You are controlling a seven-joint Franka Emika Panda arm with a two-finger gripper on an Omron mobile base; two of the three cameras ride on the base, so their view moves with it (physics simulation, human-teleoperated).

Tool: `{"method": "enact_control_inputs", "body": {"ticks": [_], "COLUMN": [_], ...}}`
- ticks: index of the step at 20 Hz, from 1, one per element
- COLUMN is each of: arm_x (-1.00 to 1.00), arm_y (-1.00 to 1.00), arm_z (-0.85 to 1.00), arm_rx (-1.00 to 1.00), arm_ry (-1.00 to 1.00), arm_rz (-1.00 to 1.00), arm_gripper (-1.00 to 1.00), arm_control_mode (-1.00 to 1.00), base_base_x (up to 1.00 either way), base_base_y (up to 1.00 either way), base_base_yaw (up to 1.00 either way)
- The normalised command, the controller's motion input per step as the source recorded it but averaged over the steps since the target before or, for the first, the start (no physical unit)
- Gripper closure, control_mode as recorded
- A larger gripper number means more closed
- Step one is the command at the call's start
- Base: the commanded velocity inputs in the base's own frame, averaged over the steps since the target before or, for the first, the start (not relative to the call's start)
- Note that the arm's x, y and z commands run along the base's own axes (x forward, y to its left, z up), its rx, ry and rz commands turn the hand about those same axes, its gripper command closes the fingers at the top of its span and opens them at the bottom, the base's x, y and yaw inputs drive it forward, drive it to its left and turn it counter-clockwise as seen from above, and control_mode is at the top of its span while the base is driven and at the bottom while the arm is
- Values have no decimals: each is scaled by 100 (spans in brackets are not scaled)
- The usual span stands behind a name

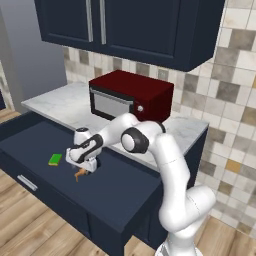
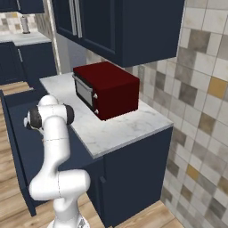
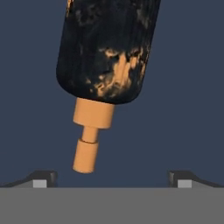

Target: Restock the sink supplies by placing the sponge and soap dispenser on the counter and next to the sink. Make sure the soap dispenser is upright.

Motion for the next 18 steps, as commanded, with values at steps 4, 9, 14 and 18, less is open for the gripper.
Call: {"method": "enact_control_inputs", "body": {"ticks": [4, 9, 14, 18], "arm_x": [0, 26, 33, 34], "arm_y": [0, 0, 8, 21], "arm_z": [-28, -34, -14, -1], "arm_rx": [0, 0, 0, 0], "arm_ry": [-2, -1, 0, 0], "arm_rz": [0, 0, 0, 0], "arm_gripper": [-100, -100, -100, -100], "arm_control_mode": [-100, -100, -100, -100], "base_base_x": [0, 0, 0, 0], "base_base_y": [0, 0, 0, 0], "base_base_yaw": [0, 0, 0, 0]}}
